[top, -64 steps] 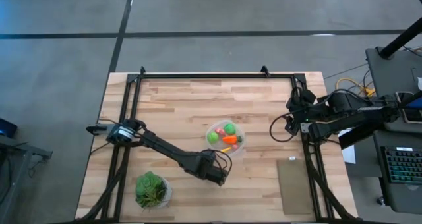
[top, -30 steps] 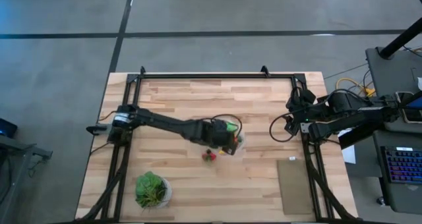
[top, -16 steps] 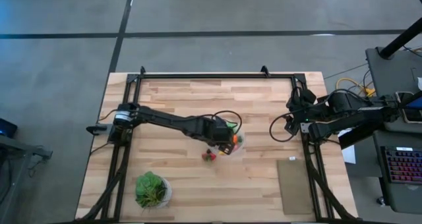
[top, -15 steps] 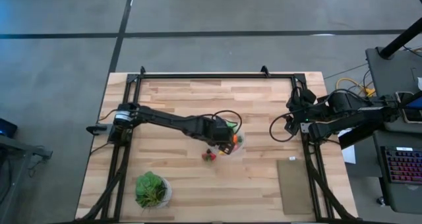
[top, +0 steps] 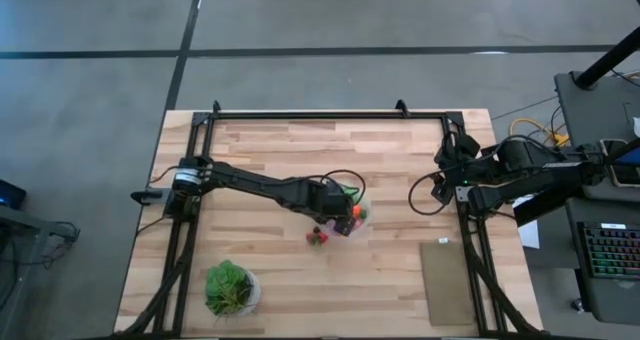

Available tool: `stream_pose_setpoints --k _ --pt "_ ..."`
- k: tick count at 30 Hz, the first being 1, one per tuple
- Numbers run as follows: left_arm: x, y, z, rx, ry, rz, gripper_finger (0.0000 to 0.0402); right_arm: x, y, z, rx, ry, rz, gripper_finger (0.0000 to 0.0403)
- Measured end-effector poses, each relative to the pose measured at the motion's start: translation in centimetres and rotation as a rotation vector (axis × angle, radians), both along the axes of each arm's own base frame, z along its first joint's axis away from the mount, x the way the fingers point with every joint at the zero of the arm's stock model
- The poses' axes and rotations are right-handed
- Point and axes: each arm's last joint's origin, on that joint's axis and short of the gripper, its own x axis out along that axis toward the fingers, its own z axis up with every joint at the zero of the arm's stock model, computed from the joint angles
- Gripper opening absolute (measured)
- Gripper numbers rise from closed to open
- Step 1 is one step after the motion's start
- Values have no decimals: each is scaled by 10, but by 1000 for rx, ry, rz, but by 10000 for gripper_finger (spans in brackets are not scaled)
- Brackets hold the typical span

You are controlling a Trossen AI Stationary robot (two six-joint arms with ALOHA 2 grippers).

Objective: Pick and placing Produce into tupperware
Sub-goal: Put the right red strawberry into the transparent bin

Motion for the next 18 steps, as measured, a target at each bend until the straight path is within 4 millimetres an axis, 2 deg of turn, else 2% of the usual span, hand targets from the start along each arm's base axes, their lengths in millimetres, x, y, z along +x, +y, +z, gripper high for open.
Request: stream_pose_setpoints --k 5,7,10,13,15,18 --pt "-2 -19 42 151 -117 -113 291 0 0 0 -1 1 1 231" --pt "-5 -31 49 193 -129 -169 284 0 0 0 -1 2 1 231" --pt "-14 -52 38 244 -49 -306 281 0 0 0 -1 2 1 231" --pt "-20 -71 21 252 4 -367 280 0 0 0 -1 2 1 231" --pt "-23 -79 10 240 28 -358 280 0 0 0 -1 2 1 231" --pt "-30 -80 -4 216 87 -292 280 0 0 0 -1 1 1 231"
